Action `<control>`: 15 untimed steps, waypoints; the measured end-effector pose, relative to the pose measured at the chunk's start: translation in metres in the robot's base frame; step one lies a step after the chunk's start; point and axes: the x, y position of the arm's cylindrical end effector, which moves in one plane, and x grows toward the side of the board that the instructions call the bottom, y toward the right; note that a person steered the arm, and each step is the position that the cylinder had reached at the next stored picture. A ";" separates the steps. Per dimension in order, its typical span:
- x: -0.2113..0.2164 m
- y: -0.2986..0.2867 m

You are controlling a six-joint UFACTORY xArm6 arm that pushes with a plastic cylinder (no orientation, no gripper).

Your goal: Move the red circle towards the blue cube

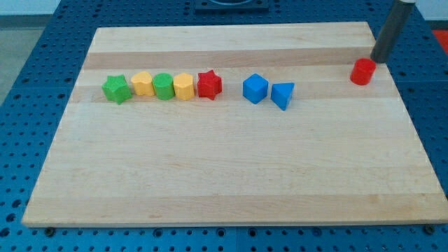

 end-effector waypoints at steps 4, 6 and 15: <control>0.051 -0.031; 0.053 -0.018; 0.070 -0.029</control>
